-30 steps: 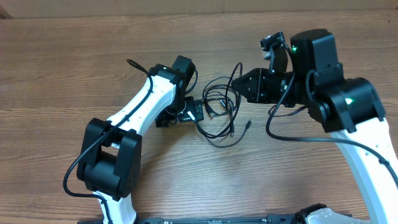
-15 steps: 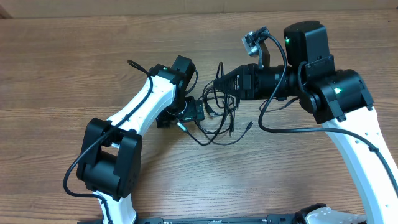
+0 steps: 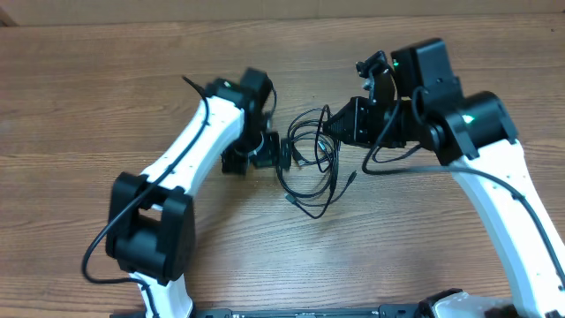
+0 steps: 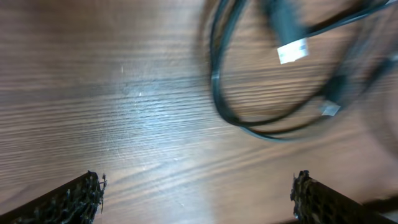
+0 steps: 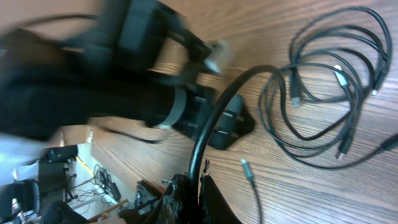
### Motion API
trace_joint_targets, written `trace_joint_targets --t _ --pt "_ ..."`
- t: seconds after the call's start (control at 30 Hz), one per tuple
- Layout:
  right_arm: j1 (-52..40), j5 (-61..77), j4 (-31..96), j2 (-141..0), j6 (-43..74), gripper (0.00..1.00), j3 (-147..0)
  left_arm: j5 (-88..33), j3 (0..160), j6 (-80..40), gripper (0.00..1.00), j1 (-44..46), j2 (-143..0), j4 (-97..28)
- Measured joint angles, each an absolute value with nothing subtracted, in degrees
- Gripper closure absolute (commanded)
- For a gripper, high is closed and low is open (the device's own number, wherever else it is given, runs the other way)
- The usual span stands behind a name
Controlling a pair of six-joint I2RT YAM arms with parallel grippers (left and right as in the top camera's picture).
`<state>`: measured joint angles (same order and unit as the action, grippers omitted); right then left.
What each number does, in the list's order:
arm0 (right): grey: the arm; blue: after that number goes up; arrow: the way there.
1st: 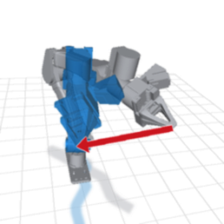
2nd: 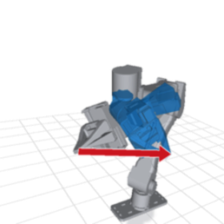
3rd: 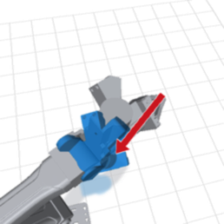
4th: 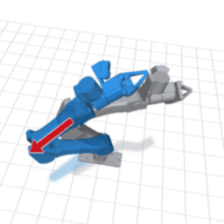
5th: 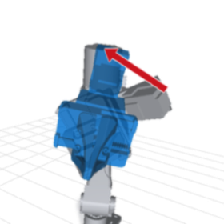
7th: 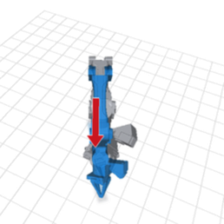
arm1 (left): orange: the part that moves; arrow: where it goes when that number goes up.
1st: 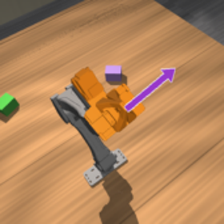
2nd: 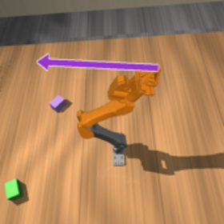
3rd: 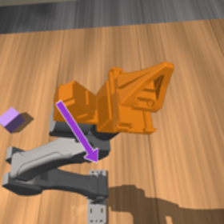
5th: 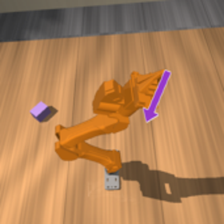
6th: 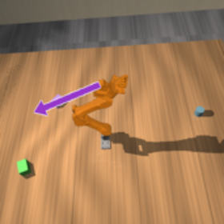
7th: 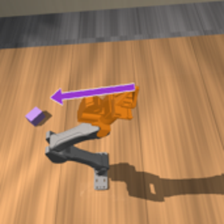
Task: Untangle cables
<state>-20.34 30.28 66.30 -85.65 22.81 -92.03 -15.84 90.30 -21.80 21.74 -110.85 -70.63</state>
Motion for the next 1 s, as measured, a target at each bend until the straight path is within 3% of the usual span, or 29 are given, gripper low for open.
trace_joint_targets --t 0.37,0.7,0.83,1.0 --pt "-20.34 33.19 66.48 -90.06 22.65 0.96 -92.03 -22.55 99.81 -21.65 0.01 20.91 -102.02 -72.47" --pt "-20.36 44.77 66.28 -90.06 19.42 0.96 -92.03 -26.57 99.79 -34.74 0.00 20.88 -102.28 -69.32" --pt "-20.34 48.21 66.50 -90.06 18.65 0.96 -92.03 -26.92 99.81 -35.79 0.14 20.84 -102.28 -65.69" --pt "-20.34 50.54 66.50 -90.06 18.13 0.96 -92.03 -27.27 99.81 -28.36 0.13 20.58 -102.28 -64.29"
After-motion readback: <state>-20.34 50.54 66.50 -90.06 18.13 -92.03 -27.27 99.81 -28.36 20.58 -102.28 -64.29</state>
